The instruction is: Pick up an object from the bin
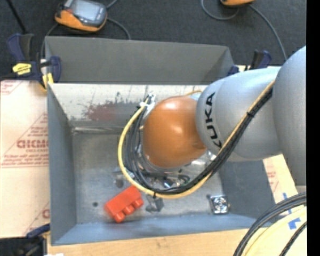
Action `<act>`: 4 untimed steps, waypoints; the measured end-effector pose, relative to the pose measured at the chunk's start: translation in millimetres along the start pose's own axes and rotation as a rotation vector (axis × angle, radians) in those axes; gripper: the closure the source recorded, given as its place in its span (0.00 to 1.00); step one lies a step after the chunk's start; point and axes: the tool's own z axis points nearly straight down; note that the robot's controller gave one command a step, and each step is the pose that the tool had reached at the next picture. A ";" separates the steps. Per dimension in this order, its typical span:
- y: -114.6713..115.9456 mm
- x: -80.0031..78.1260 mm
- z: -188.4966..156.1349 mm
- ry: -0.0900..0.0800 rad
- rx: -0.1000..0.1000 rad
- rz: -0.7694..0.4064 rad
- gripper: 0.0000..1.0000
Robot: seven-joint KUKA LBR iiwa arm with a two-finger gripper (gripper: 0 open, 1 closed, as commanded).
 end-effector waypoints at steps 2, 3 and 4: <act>12.2 -0.3 57.5 -0.004 -0.002 -0.117 0.00; 11.7 -1.0 57.0 -0.006 -0.003 -0.111 0.00; 11.6 -1.1 56.7 -0.006 -0.003 -0.109 1.00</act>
Offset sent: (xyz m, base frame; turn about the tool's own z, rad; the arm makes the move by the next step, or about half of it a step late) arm 0.0089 0.0109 -0.0040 -0.0261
